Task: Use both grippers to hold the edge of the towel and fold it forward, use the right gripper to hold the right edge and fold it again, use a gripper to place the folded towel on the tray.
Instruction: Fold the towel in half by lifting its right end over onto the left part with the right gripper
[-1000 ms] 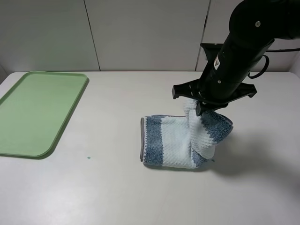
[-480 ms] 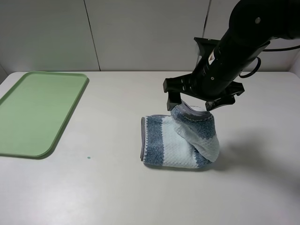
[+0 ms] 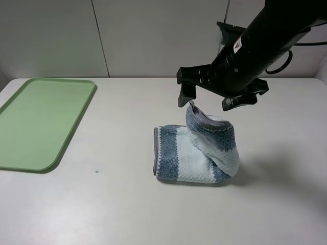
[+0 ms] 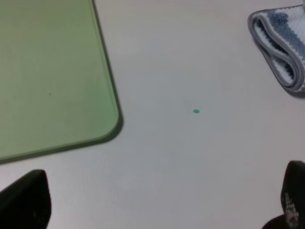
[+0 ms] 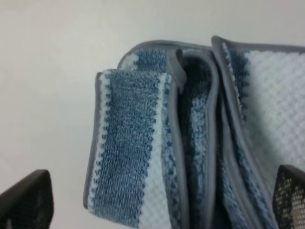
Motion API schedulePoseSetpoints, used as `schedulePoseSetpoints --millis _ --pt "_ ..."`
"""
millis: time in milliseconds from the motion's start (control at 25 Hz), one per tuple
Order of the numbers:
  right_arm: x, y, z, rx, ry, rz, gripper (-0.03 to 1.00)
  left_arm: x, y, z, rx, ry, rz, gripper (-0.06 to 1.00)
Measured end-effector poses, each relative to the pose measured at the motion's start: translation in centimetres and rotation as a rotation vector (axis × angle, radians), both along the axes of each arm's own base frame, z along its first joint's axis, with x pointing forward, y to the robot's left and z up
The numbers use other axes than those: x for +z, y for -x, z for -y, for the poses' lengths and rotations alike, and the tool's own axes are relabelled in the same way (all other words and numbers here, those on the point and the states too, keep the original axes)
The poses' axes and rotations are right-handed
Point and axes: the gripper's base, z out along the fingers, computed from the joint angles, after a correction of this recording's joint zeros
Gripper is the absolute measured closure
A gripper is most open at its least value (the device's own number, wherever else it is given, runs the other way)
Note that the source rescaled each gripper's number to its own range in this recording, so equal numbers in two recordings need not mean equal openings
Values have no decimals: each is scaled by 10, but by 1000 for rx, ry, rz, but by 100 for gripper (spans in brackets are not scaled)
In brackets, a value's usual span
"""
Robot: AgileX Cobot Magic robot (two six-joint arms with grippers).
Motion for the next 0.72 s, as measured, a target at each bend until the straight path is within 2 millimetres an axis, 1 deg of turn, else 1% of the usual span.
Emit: schedulePoseSetpoints --millis 120,200,400,600,720 --pt "0 2 7 32 86 -15 -3 0 0 0 0 0 0 -2" --pt "-2 2 14 37 157 -32 -3 0 0 0 0 0 0 -2" --pt "-3 -7 44 -7 307 -53 -3 0 0 0 0 0 0 -2" --pt "-6 -16 72 -62 401 -88 -3 0 0 0 0 0 0 -2" --pt "-16 -20 77 -51 439 -126 -3 0 0 0 0 0 0 -2"
